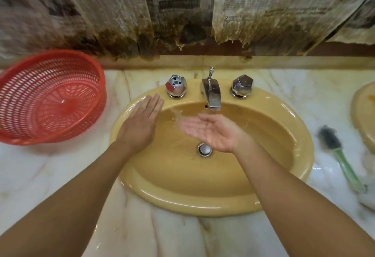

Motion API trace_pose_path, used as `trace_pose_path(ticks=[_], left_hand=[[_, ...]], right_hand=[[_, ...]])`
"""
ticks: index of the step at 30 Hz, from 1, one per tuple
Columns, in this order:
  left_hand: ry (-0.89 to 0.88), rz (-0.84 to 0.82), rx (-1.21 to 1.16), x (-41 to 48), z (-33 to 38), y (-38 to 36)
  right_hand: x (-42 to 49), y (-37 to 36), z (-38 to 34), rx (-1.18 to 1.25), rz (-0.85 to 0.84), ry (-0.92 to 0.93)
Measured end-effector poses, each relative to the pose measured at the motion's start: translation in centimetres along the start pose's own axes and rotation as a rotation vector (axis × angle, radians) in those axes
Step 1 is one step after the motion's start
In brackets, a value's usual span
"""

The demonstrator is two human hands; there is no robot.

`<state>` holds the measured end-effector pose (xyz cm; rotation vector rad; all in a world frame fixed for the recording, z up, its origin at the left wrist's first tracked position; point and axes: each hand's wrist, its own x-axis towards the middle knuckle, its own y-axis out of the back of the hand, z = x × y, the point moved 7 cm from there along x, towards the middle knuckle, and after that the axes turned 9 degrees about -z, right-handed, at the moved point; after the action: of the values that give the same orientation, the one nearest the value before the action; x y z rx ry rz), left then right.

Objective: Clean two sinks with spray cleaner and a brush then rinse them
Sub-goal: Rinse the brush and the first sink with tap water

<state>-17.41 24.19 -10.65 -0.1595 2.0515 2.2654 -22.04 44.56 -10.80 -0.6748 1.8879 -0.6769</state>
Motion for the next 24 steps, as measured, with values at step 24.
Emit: trace_pose_path(ticks=[24], left_hand=[[-0.062,0.083,-0.210,0.0,-0.6,0.4]], right_hand=[[-3.5,0.7,-17.2,-2.252,0.993,0.278]])
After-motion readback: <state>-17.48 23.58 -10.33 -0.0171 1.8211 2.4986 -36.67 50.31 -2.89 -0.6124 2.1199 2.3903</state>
